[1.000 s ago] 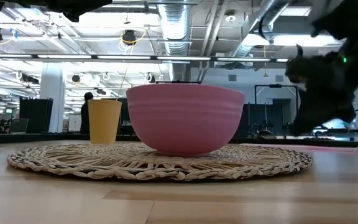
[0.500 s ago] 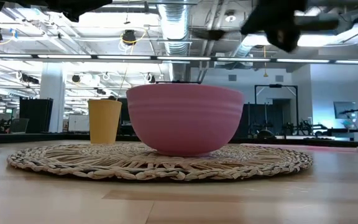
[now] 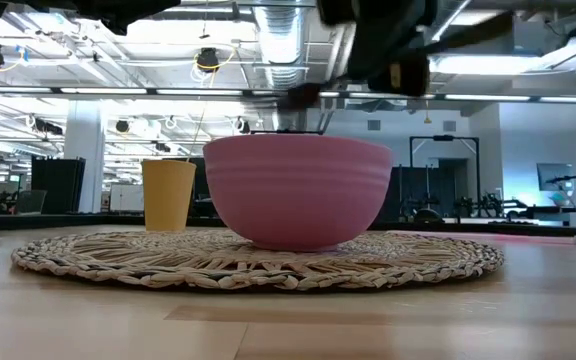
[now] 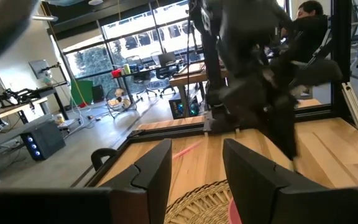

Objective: Pick & Place Utensil
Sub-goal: Put the black fork into the pink bowl on the brown mat

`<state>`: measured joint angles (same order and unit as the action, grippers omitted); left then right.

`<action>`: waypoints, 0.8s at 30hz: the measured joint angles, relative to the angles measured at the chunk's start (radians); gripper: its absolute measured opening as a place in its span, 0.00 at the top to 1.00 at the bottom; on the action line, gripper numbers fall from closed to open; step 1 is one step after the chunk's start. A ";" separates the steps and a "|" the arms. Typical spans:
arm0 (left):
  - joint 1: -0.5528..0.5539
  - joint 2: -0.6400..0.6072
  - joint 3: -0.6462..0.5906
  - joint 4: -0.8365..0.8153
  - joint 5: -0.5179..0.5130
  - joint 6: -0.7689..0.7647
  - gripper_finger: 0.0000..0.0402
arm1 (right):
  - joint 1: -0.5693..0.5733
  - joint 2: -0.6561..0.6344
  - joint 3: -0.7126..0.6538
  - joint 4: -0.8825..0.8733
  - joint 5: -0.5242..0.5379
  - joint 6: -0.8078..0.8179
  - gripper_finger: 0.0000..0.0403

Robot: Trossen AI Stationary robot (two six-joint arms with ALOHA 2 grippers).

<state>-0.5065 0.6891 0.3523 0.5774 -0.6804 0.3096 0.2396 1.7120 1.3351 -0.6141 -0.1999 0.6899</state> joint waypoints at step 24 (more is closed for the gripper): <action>0.000 0.006 -0.004 -0.001 -0.001 0.000 0.64 | -0.080 0.176 0.004 0.024 -0.089 -0.072 0.95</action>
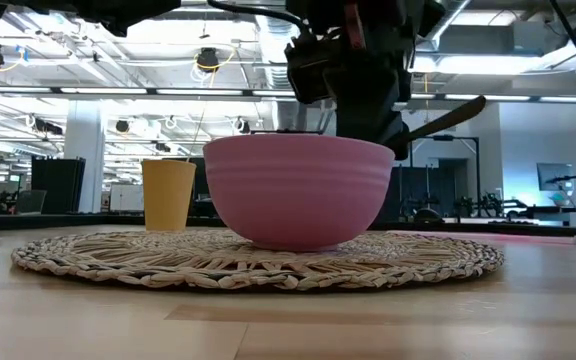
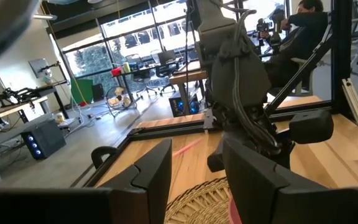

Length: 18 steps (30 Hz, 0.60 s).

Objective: Pick & Place Utensil
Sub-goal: Put the black fork into the pink bowl on the brown mat, then put the blue spoon into the pink bowl on the brown mat

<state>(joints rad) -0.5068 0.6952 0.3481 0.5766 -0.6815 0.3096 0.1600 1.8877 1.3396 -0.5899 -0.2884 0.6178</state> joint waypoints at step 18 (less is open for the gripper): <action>0.000 0.000 0.000 0.000 0.000 0.000 0.64 | -0.013 0.000 0.000 0.028 0.001 0.000 0.86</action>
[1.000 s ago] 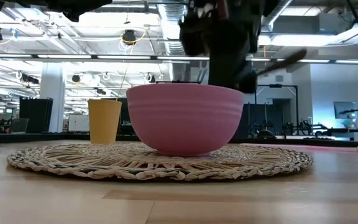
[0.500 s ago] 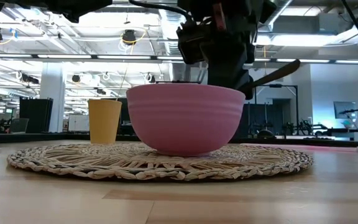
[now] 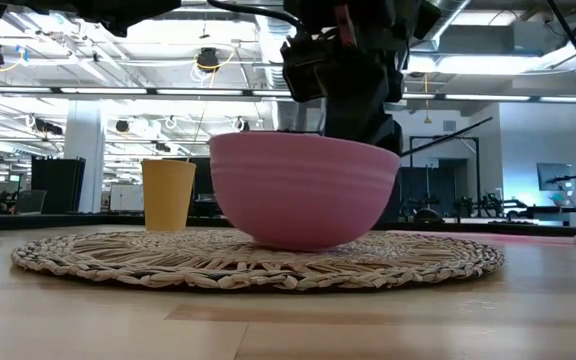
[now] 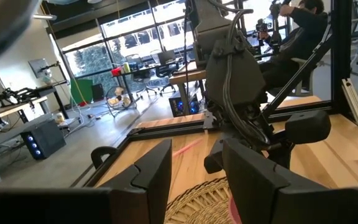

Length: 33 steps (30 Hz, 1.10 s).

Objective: Pick & Place Utensil
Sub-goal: Put the blue spoon into the pink bowl on the brown mat

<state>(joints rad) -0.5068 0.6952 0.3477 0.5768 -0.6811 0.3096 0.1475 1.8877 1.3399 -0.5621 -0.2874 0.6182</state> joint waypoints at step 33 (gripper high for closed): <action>-0.003 0.308 0.380 -0.522 0.280 -0.229 0.68 | 0.061 -0.465 -0.054 -0.118 0.357 -0.344 0.86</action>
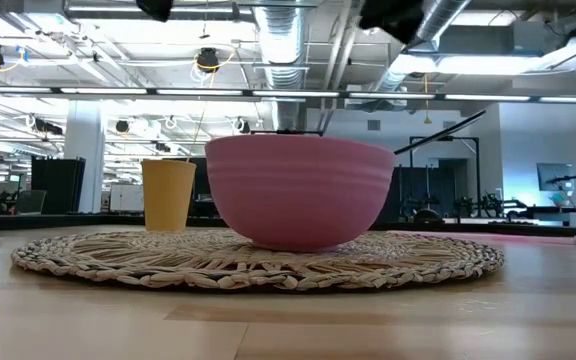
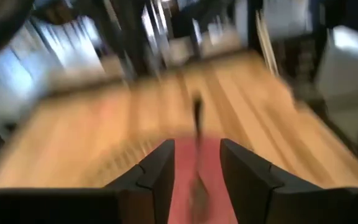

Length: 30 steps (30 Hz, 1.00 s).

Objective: Pick & Place Utensil
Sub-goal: Put the blue spoon into the pink bowl on the brown mat

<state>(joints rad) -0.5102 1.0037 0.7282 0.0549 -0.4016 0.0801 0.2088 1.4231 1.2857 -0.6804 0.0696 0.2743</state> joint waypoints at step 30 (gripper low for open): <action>-0.361 0.092 -0.146 -0.542 0.263 -0.825 0.70 | -0.068 -0.128 -0.271 0.341 0.010 0.041 0.86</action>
<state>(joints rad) -0.8715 1.0954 0.5825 -0.4869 -0.1388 -0.7449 0.1407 1.2953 1.0144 -0.3389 0.0799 0.3149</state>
